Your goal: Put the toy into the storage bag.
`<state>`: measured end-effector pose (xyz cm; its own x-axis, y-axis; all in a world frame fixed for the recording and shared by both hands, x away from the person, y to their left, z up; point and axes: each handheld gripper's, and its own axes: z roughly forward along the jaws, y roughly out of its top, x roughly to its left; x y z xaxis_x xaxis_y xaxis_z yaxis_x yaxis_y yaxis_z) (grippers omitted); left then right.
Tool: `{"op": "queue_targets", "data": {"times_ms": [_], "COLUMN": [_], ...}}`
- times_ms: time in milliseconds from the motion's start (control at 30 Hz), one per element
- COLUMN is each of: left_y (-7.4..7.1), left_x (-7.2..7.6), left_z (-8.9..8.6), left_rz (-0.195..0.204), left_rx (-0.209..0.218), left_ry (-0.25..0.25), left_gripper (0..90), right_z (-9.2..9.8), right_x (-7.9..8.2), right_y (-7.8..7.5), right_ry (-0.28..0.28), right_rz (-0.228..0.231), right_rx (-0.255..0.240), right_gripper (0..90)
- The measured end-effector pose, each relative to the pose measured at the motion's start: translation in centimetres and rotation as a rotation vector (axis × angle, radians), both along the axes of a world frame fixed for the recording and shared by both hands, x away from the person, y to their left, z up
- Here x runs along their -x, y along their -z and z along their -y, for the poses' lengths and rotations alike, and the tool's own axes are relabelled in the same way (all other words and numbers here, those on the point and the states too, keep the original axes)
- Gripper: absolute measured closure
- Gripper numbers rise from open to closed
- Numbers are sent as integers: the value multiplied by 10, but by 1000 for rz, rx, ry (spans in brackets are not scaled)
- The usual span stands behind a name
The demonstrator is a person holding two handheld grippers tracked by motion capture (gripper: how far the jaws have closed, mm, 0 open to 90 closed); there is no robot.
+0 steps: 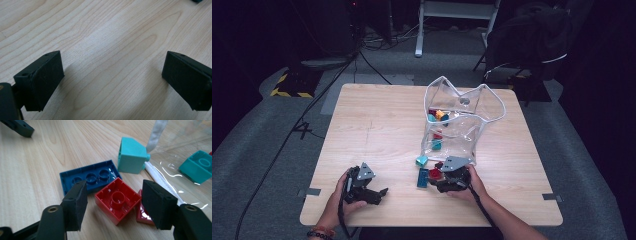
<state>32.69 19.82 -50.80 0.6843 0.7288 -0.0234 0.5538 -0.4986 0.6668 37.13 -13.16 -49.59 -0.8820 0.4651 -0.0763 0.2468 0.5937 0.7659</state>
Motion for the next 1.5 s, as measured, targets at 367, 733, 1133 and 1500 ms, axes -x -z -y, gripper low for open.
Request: {"op": "queue_targets", "data": {"times_ms": [367,733,1133,1500], "left_y": [0,0,0,0], "left_x": [0,0,0,0], "left_z": [0,0,0,0], "left_rz": [0,0,0,0], "left_rx": [0,0,1,1], "left_ry": [0,0,0,0], "left_gripper": [41,41,41,41], "right_z": [0,2,16,23], "right_x": [1,6,7,6], "right_y": [2,1,-12,-7], "right_ry": [-11,-36,-19,-9], "right_rz": [17,27,35,15], "right_rx": [16,34,21,35], "right_gripper": [547,575,576,575]}}
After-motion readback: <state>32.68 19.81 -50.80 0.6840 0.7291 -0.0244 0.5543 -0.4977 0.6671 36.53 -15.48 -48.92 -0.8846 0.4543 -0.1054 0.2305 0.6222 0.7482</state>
